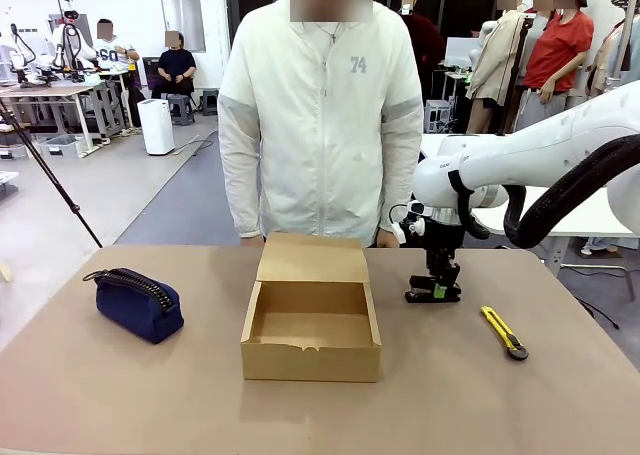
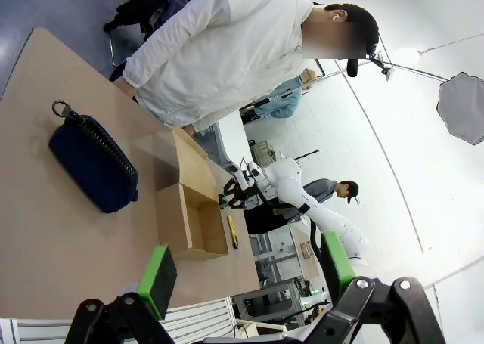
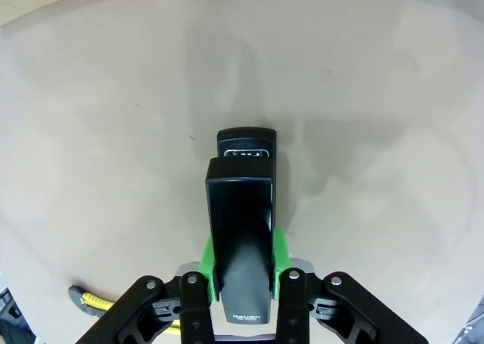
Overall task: Pack the items into the box.
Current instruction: Pick up the item indicated by the person and place it inside the Mailer Box.
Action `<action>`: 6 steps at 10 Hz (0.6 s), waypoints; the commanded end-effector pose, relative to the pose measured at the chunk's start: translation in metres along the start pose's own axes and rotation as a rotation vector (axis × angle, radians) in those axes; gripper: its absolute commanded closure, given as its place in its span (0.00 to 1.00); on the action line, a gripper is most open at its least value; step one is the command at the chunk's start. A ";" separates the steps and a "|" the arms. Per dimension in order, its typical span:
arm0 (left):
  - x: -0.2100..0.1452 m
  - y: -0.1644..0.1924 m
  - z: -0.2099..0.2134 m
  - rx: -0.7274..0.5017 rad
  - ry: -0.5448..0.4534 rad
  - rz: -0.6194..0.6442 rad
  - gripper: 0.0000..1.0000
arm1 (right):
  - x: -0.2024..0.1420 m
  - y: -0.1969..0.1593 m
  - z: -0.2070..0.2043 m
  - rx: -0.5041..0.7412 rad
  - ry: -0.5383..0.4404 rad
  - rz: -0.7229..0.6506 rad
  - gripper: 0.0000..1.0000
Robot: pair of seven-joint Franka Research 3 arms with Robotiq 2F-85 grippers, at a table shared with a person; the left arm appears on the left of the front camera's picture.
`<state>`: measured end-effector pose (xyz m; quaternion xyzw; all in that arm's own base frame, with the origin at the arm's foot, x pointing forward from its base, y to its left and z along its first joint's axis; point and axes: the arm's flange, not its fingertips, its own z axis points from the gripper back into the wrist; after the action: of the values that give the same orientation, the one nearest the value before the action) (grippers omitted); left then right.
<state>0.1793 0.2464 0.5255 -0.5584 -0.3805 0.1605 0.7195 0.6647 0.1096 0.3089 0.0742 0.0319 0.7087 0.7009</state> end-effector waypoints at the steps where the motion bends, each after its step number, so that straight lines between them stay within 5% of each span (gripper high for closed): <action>1: 0.002 -0.001 0.001 -0.018 -0.011 -0.017 0.00 | 0.006 0.004 0.017 0.010 -0.018 -0.006 1.00; 4: 0.002 -0.001 0.001 -0.018 -0.011 -0.017 0.00 | 0.012 0.083 0.102 -0.061 0.038 0.007 1.00; 6: 0.002 -0.001 0.001 -0.018 -0.011 -0.017 0.00 | 0.006 0.158 0.122 -0.113 0.048 -0.030 1.00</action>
<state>0.1797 0.2468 0.5252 -0.5584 -0.3800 0.1610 0.7196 0.5765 0.1125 0.4560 0.0229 0.0206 0.7134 0.7000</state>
